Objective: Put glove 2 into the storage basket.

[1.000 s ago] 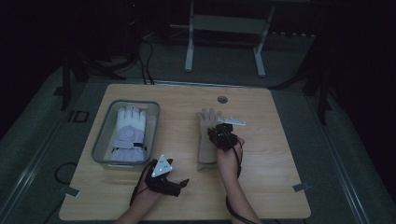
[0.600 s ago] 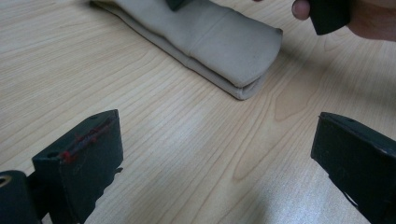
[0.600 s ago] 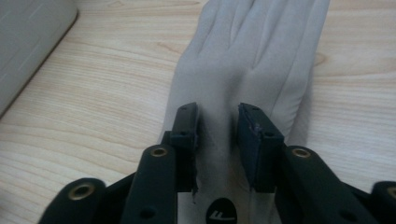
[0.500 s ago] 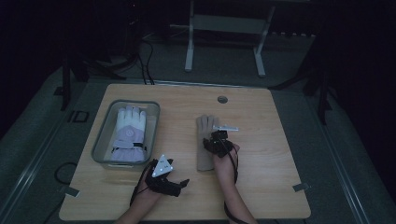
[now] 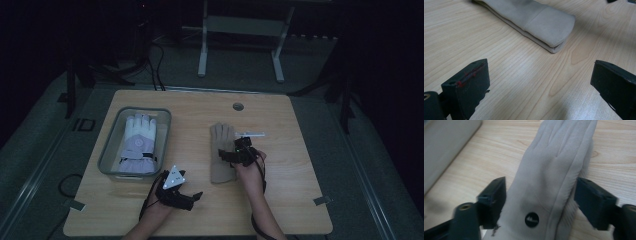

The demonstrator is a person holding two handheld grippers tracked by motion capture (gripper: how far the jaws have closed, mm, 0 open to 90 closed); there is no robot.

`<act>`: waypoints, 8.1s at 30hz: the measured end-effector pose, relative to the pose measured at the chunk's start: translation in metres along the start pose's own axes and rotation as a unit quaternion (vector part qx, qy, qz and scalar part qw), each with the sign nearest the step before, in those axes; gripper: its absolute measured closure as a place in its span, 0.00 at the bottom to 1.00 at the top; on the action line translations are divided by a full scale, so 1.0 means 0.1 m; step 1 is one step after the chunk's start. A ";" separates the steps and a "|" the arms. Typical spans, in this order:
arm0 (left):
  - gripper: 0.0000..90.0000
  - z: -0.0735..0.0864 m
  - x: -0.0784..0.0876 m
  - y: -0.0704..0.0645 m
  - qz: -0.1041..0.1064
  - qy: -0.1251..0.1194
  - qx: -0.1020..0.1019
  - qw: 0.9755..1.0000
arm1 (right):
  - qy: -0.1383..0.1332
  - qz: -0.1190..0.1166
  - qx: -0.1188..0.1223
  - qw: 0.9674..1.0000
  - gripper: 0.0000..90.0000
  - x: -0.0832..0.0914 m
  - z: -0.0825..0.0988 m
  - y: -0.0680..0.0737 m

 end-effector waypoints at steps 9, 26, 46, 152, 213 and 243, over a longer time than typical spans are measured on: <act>0.03 0.00 0.00 -0.03 0.005 0.003 -0.007 1.000 | -0.013 -0.054 0.049 0.997 0.18 0.23 -0.04 -0.17; 0.03 -0.10 -0.19 -0.20 0.054 0.066 -0.027 0.996 | -0.035 -0.084 0.015 0.996 0.12 0.39 -0.09 -0.40; 0.07 -0.41 -0.59 -0.21 0.043 0.066 -0.115 0.990 | -0.010 -0.046 0.021 0.999 0.24 -0.22 -0.45 -0.45; 0.90 -0.65 1.17 0.70 -0.164 0.139 -0.151 0.965 | 0.001 -0.159 0.143 0.977 0.80 -0.78 -1.47 1.96; 0.11 -0.58 1.26 0.73 -0.130 0.105 -0.025 0.986 | 0.018 -0.176 0.203 0.963 0.18 -0.82 -1.26 1.86; 0.11 -0.65 0.54 0.30 -0.038 0.089 -0.021 0.995 | -0.018 -0.150 0.200 0.968 0.18 -0.30 -0.84 1.03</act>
Point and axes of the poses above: each handheld gripper's, and its own axes: x roughly backward along the jaws, z roughly out of its underside, y roughly to its left, the point moved 6 cm from there along -x, roughly forward along the jaws, and after that the axes turned 4 degrees about -y, right-handed, at the moved point
